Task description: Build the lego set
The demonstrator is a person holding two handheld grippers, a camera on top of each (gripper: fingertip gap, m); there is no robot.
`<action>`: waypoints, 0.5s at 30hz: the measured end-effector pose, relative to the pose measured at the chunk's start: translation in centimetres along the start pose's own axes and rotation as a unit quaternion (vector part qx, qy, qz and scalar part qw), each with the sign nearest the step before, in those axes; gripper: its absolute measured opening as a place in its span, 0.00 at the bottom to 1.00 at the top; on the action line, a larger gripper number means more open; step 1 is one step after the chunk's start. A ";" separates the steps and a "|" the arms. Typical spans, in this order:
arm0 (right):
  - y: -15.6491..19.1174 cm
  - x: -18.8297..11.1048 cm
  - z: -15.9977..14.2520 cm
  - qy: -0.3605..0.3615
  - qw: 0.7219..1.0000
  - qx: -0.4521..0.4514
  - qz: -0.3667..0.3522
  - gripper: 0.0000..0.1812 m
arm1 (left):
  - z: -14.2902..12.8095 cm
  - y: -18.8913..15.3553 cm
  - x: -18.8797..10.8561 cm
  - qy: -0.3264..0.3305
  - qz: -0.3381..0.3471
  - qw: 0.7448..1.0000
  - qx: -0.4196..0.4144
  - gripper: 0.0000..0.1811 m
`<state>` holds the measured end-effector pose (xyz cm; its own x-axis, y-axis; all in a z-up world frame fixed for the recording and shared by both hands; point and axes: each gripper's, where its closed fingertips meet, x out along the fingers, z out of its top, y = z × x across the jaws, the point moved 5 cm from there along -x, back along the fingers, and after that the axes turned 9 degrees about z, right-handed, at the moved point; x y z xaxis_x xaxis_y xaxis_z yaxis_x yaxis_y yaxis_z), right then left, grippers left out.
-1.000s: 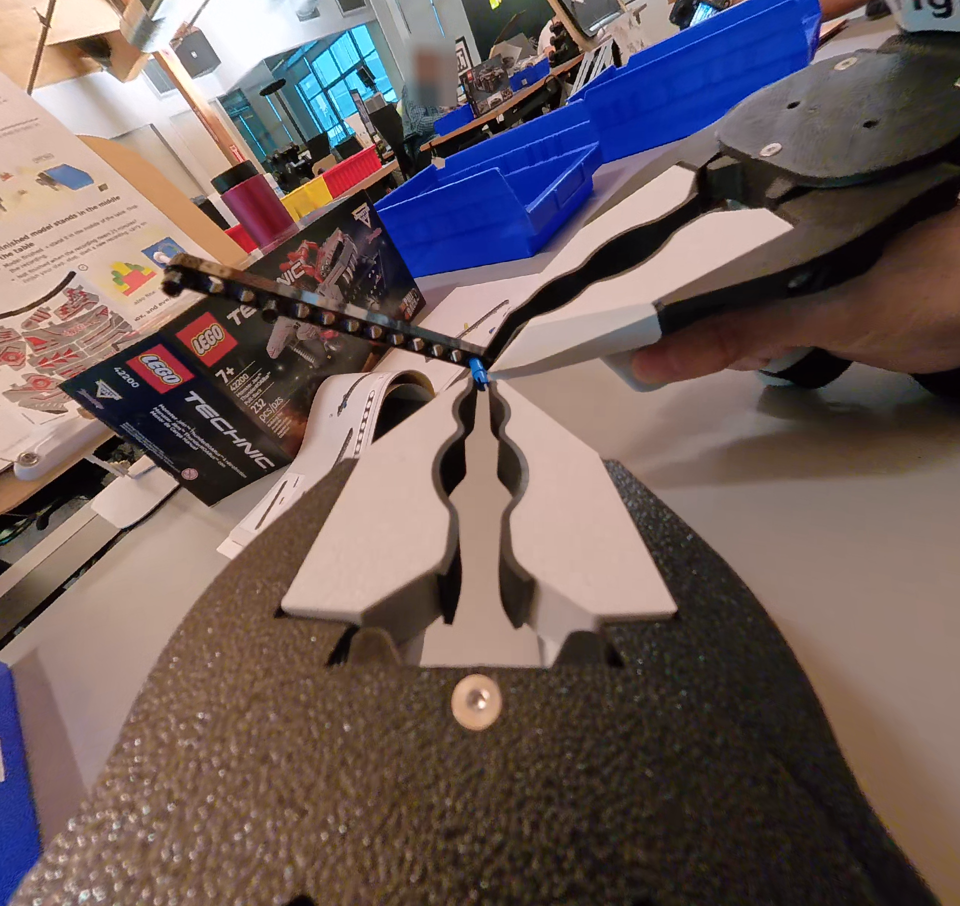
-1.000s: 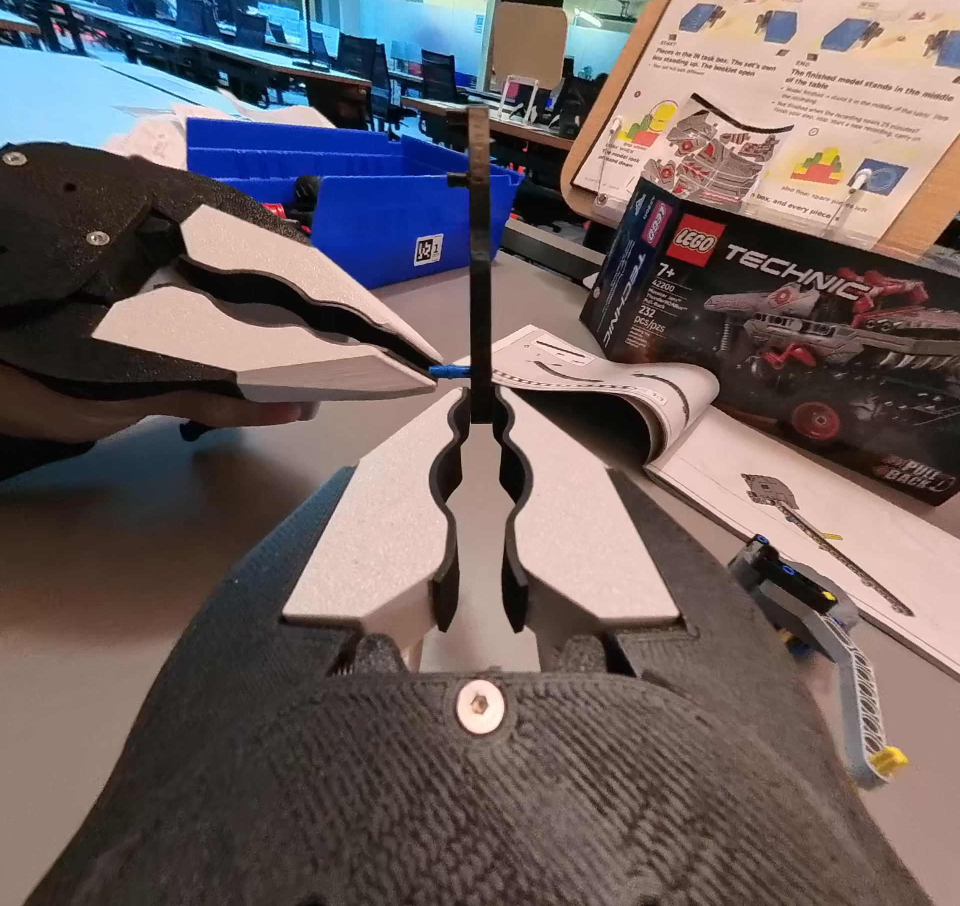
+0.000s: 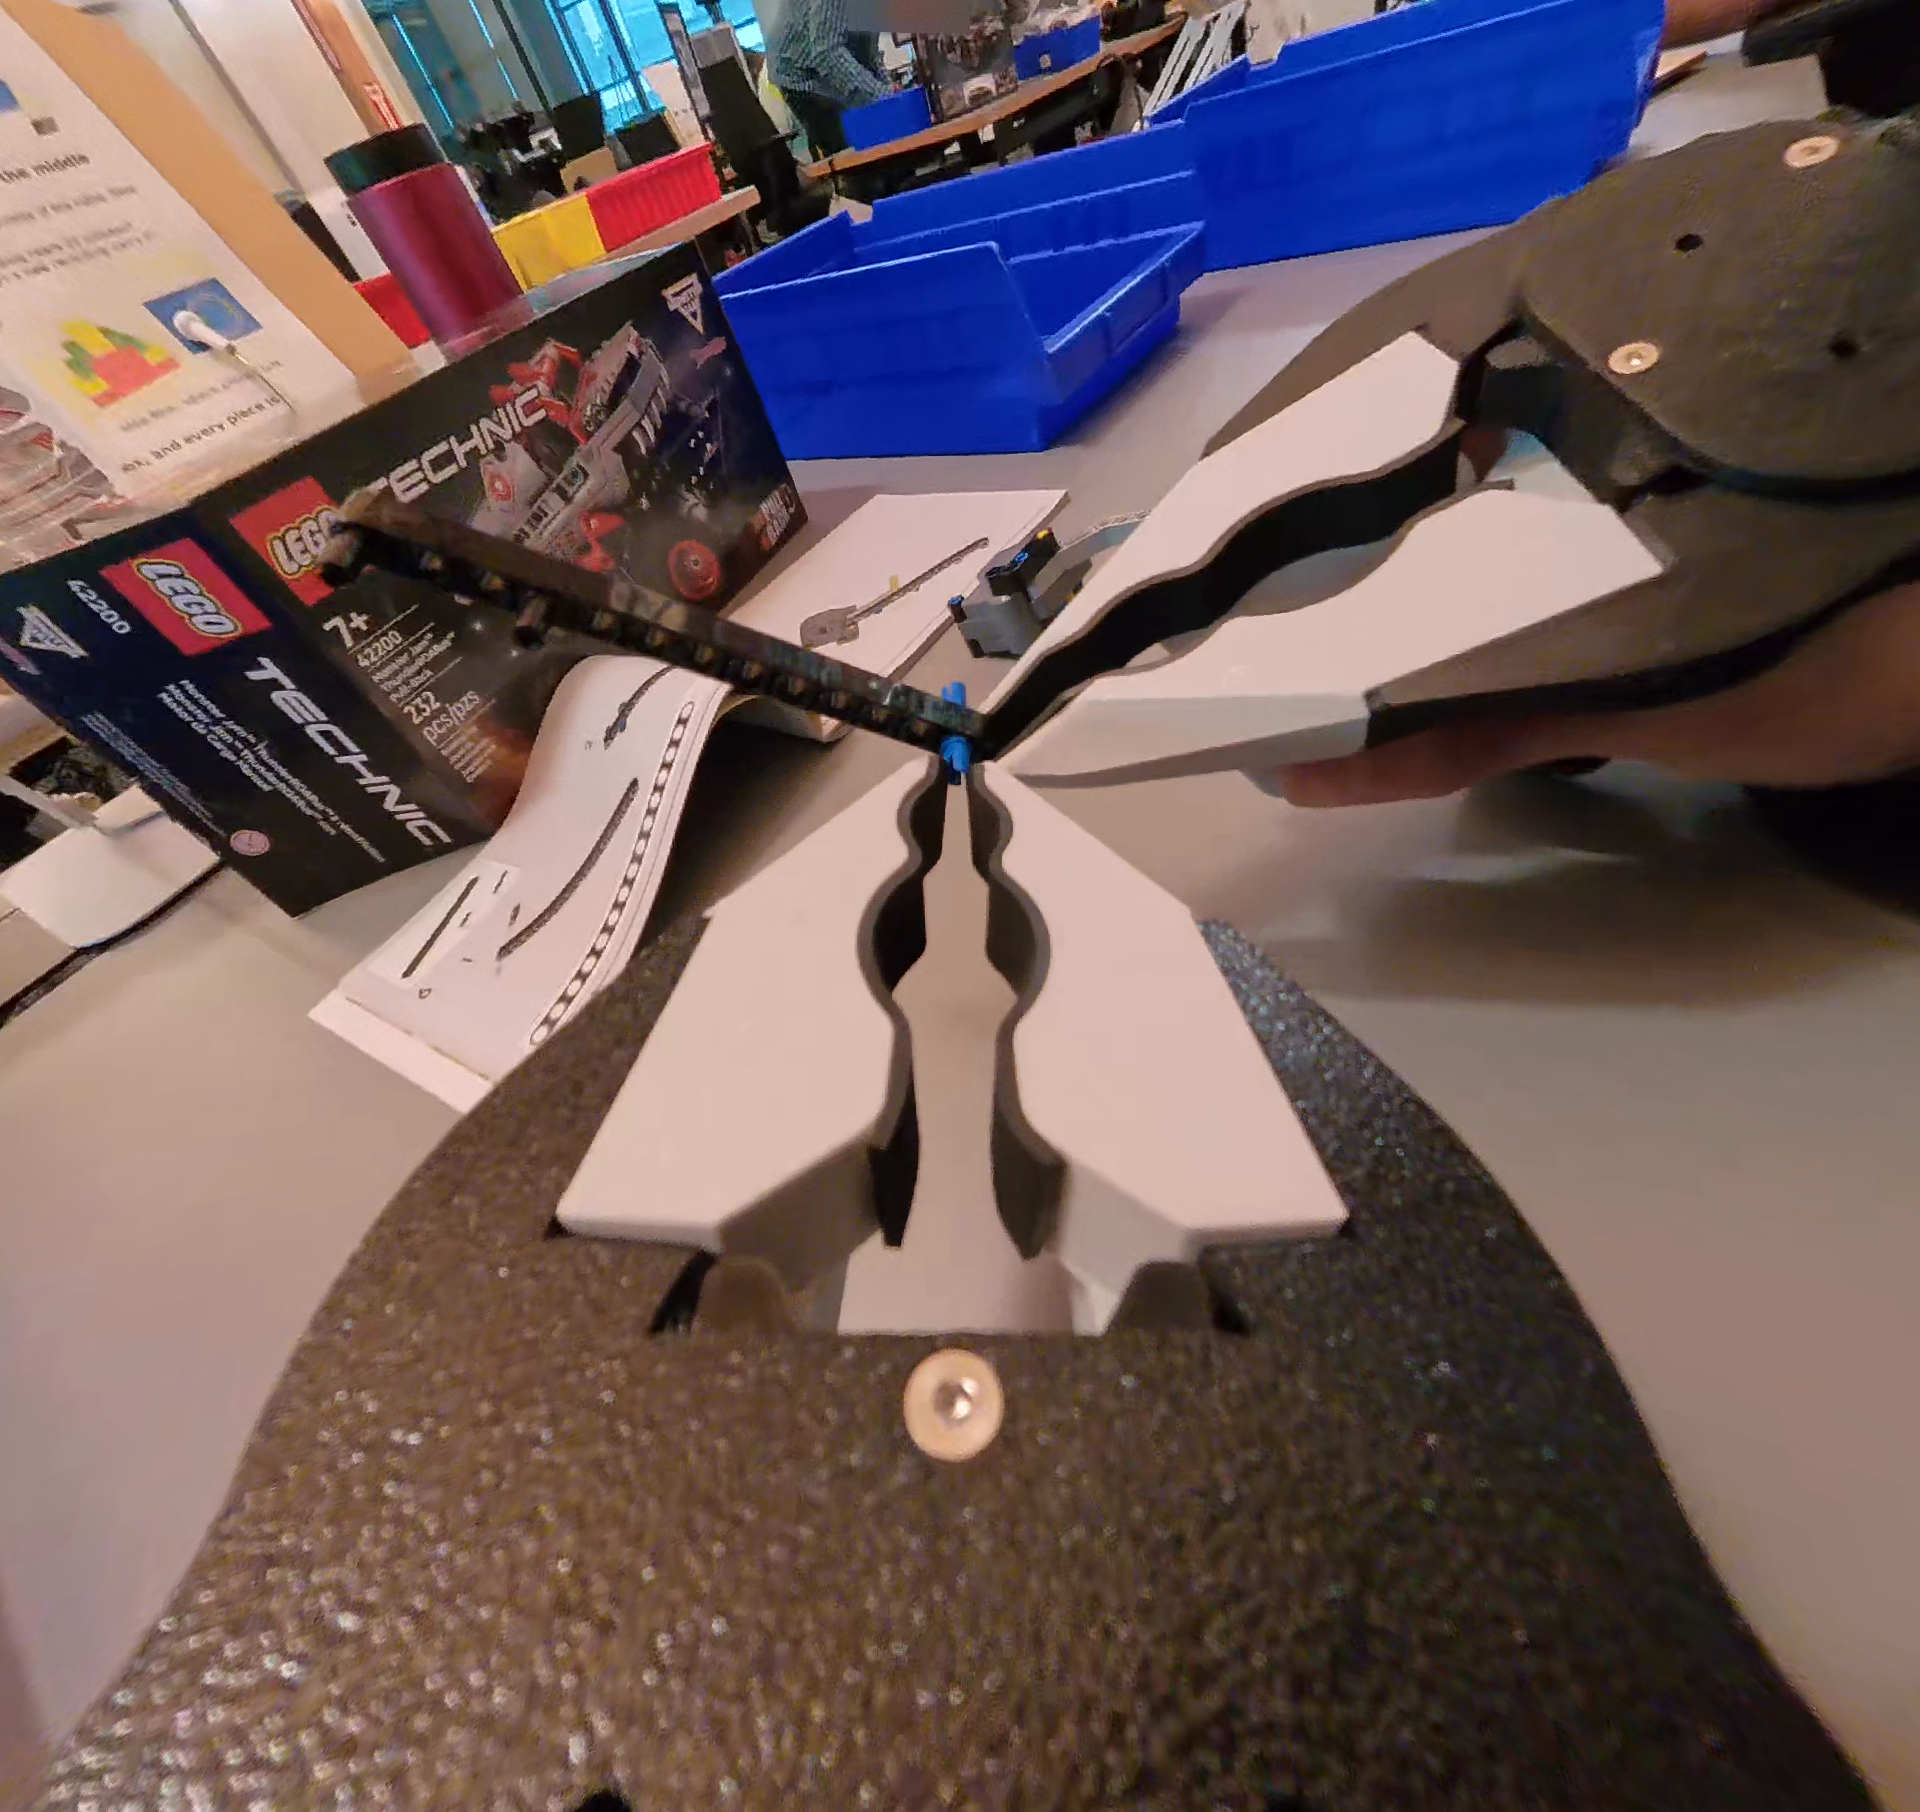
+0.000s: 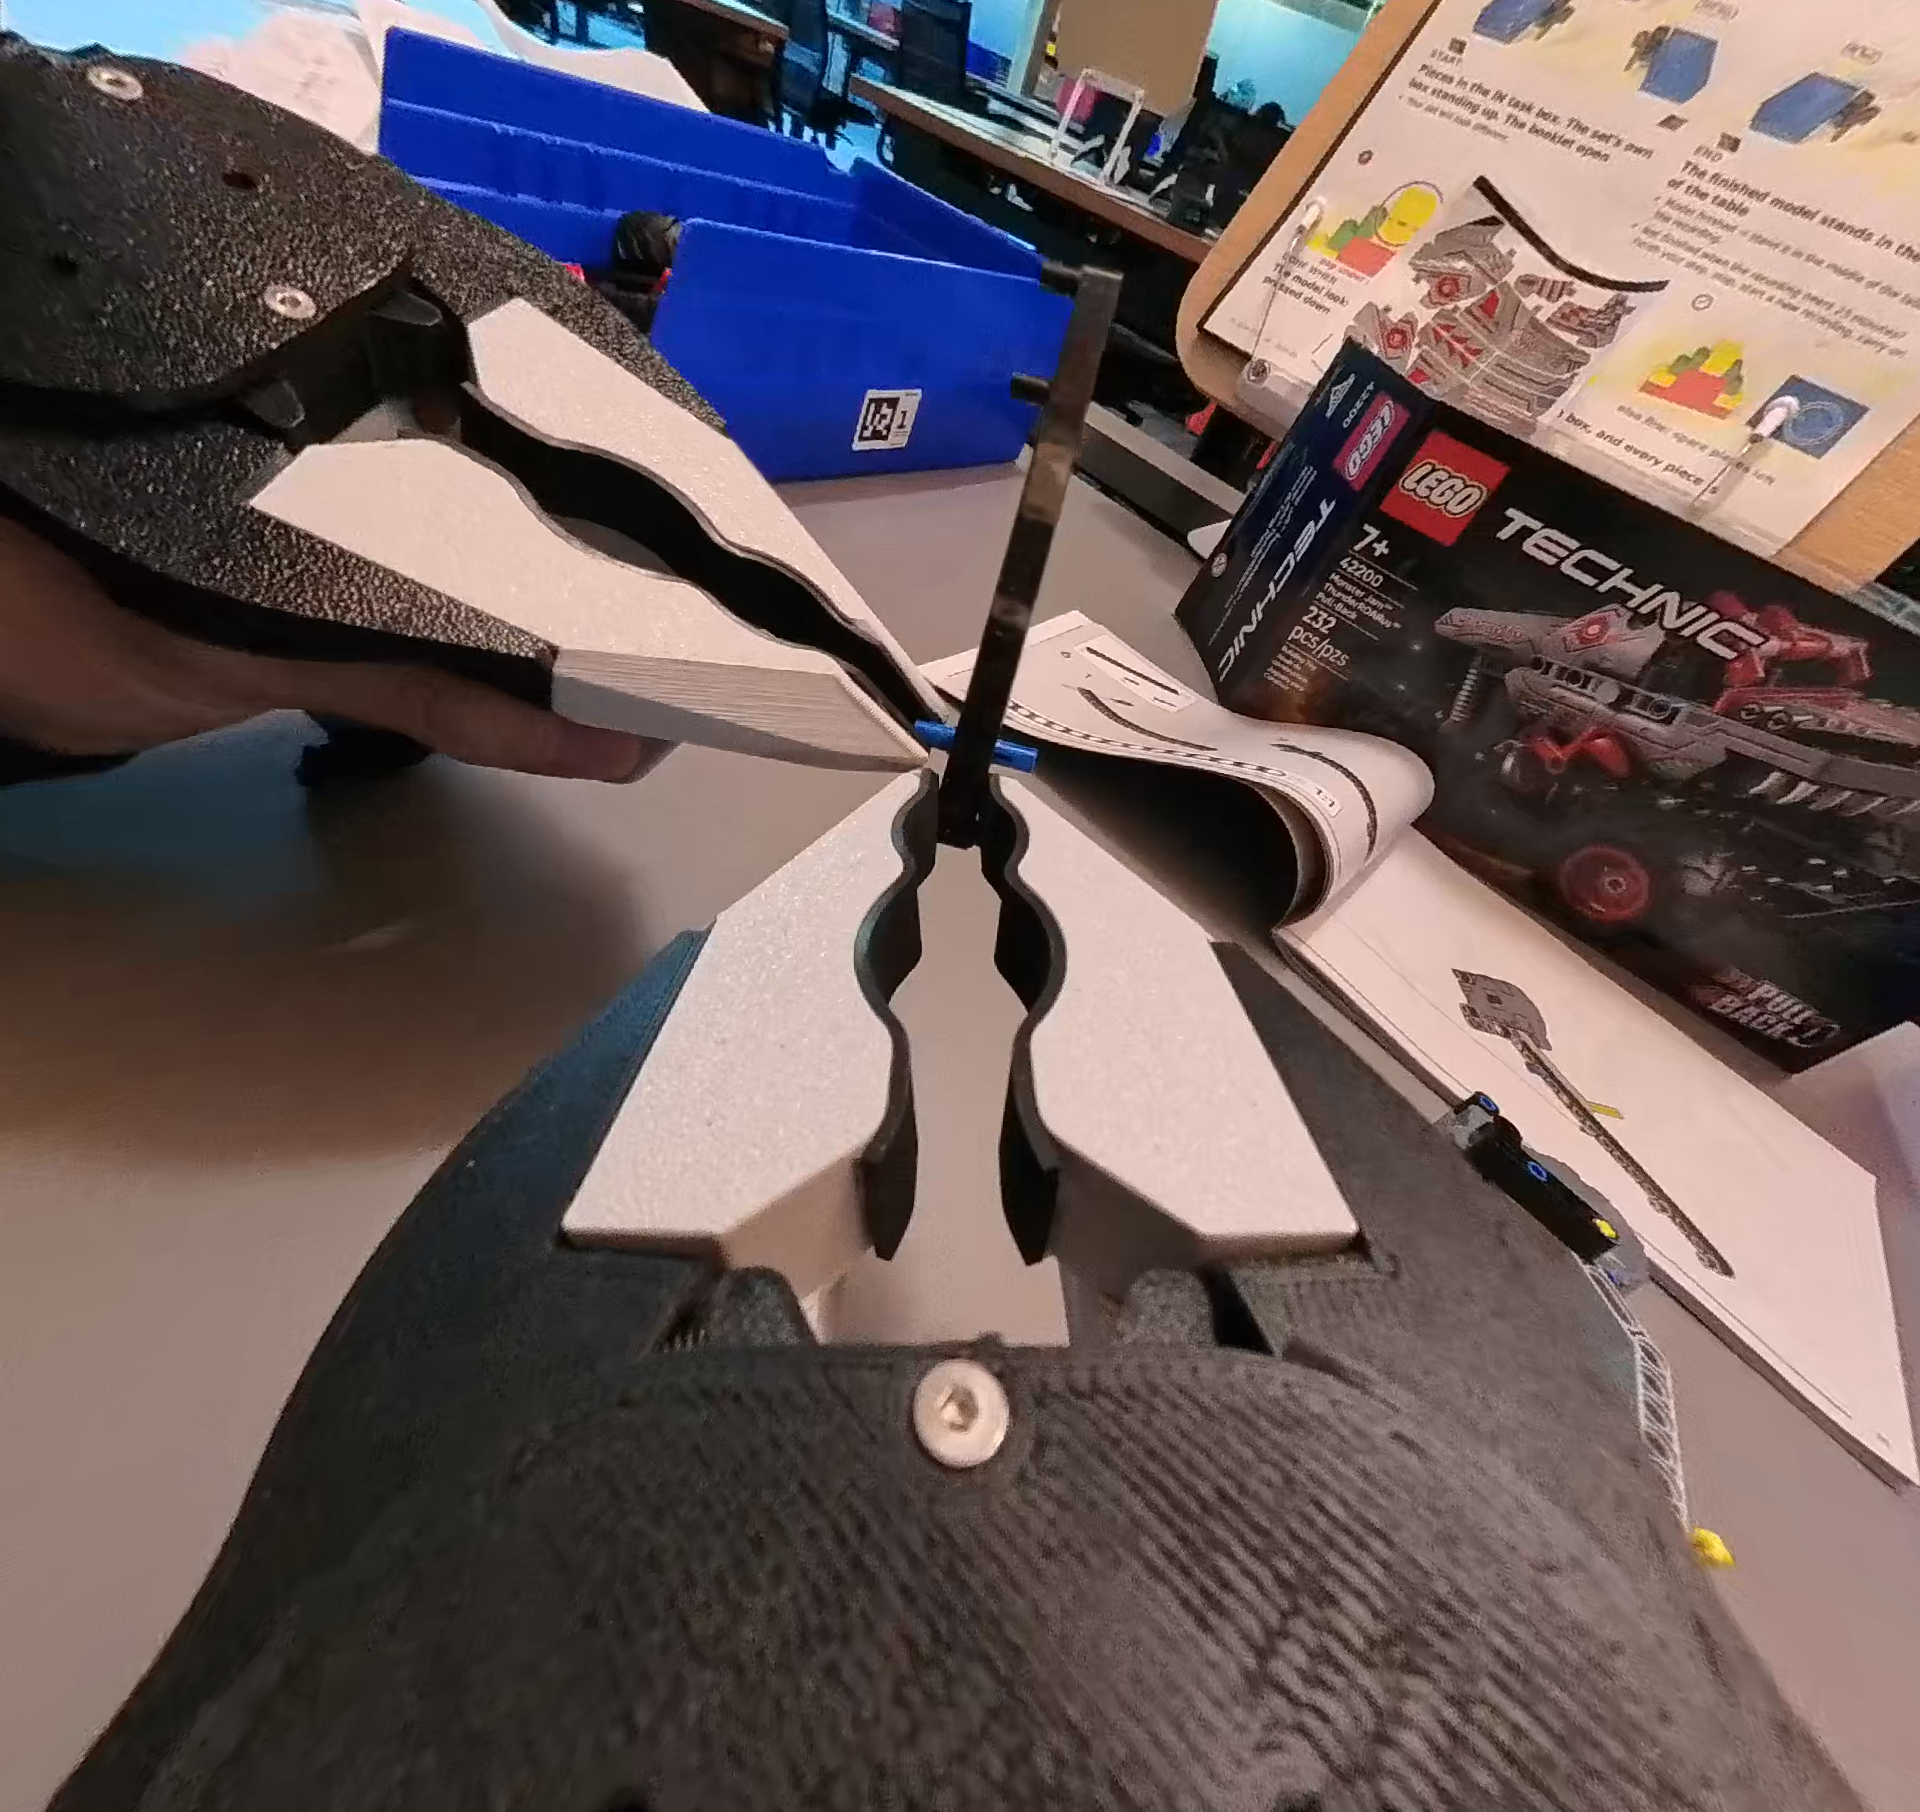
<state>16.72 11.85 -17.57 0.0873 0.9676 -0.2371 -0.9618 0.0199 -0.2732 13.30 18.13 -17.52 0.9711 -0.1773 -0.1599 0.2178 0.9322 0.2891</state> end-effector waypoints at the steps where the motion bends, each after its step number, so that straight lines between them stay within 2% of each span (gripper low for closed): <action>1: 0.1 0.0 0.0 -0.001 1.000 -0.007 -0.002 0.04 | 0.0 0.0 0.0 -0.001 -0.001 1.000 0.000 0.00; 6: -0.2 0.1 -0.1 0.004 1.000 0.020 0.017 0.03 | -0.2 -0.1 -0.1 -0.007 -0.009 1.000 0.018 0.01; 10: -0.8 -0.3 -0.9 0.024 0.996 0.069 0.059 0.03 | 0.1 1.1 -0.7 -0.008 0.004 0.999 0.034 0.09; 13: -1.6 -0.8 -1.3 0.037 0.987 0.127 0.089 0.03 | 1.0 1.5 -1.9 -0.029 0.018 0.989 0.143 0.13; 15: -1.6 -0.9 -1.5 0.045 0.978 0.162 0.121 0.03 | 0.9 1.1 -2.2 -0.017 0.044 0.961 0.272 0.15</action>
<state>18.57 10.57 -18.32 -0.1446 0.9283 -0.3426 -0.9876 -0.1140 0.1078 11.53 19.29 -16.01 0.9887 -0.1246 -0.0834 0.1445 0.6435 0.7517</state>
